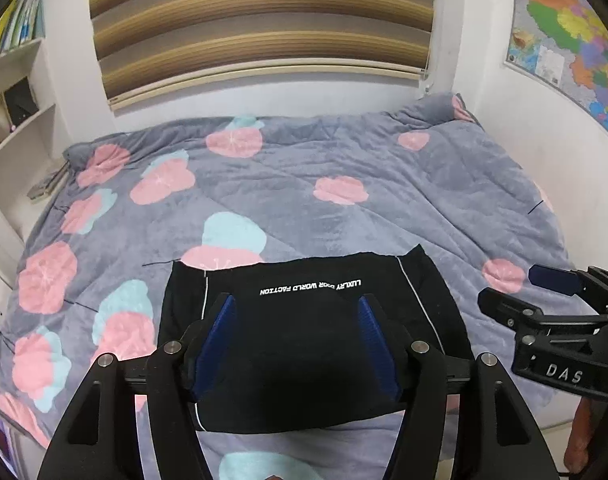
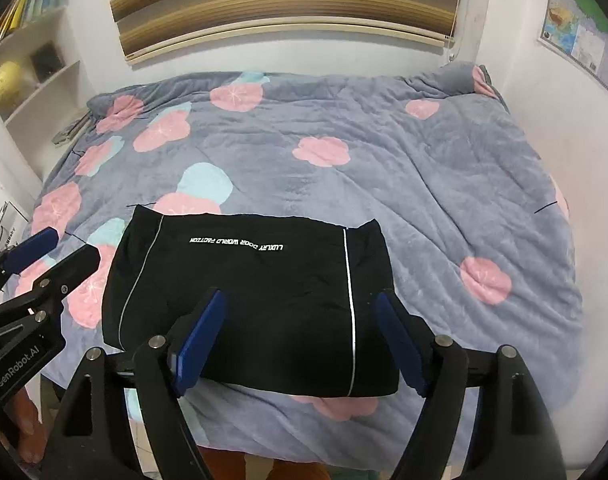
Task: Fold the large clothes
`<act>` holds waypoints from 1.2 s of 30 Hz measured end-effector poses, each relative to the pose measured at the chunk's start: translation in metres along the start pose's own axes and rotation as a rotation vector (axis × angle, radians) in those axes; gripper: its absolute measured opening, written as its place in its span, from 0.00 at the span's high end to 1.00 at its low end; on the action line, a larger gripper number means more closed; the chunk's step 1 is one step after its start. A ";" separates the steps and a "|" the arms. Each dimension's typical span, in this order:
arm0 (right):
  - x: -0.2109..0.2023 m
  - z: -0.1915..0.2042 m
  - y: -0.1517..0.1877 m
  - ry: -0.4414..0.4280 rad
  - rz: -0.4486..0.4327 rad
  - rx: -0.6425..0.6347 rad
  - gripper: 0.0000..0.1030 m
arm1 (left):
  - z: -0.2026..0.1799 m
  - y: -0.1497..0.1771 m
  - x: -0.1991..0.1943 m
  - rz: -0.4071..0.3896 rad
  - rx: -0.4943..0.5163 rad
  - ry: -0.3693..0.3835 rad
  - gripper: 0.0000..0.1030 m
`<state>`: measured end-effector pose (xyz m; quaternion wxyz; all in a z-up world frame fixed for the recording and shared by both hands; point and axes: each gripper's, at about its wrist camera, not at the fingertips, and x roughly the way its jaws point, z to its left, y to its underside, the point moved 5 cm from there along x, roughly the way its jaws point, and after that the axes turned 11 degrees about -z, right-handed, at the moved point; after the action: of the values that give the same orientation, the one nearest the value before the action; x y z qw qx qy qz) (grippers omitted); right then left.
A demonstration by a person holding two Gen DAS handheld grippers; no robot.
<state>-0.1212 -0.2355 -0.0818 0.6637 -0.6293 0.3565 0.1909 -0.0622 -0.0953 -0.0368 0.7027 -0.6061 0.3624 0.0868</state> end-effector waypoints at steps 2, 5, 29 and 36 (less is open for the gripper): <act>-0.001 -0.001 0.001 0.000 -0.002 -0.006 0.22 | -0.003 0.000 -0.005 -0.009 0.002 -0.020 0.36; -0.001 -0.001 0.004 0.001 0.004 -0.004 0.22 | -0.003 0.001 -0.007 -0.006 -0.009 -0.034 0.36; 0.018 -0.005 0.020 -0.010 0.064 0.002 0.22 | 0.008 0.019 0.012 0.073 -0.044 -0.080 0.36; 0.020 -0.008 0.021 -0.011 0.071 0.007 0.22 | 0.005 0.018 0.014 0.074 -0.039 -0.080 0.36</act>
<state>-0.1243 -0.2443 -0.1110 0.6606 -0.6128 0.3756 0.2167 -0.0605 -0.0900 -0.0597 0.7011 -0.6019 0.3543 0.1439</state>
